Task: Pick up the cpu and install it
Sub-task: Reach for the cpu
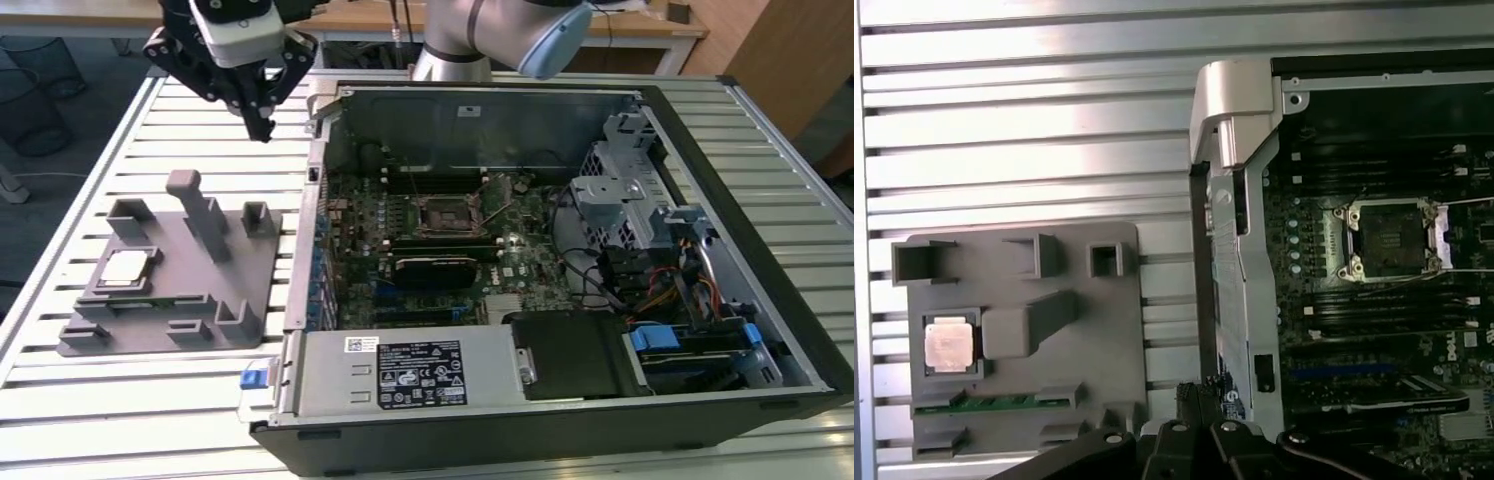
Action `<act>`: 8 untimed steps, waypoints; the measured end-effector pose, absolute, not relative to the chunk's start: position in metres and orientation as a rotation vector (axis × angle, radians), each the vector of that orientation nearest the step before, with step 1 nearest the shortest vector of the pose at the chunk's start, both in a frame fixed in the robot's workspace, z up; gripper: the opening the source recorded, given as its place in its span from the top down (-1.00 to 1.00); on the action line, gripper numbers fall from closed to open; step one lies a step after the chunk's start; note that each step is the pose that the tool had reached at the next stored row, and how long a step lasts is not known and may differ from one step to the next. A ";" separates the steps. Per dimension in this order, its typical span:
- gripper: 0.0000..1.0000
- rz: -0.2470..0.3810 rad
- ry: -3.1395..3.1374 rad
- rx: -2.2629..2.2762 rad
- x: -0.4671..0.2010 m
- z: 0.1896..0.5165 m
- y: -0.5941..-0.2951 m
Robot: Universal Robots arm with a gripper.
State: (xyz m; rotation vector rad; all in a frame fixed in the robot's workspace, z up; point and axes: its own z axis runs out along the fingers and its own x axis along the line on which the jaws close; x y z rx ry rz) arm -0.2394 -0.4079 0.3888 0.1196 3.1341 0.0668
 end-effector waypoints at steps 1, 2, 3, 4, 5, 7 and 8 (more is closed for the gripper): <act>0.77 0.066 3.141 0.120 -0.240 0.388 -0.410; 0.77 0.066 3.147 0.120 -0.241 0.388 -0.411; 0.77 0.066 3.148 0.121 -0.243 0.387 -0.411; 0.77 0.066 3.148 0.121 -0.248 0.387 -0.412; 0.77 0.066 3.148 0.120 -0.252 0.386 -0.412; 0.77 0.066 3.148 0.121 -0.261 0.385 -0.412; 0.77 0.066 3.148 0.121 -0.266 0.384 -0.412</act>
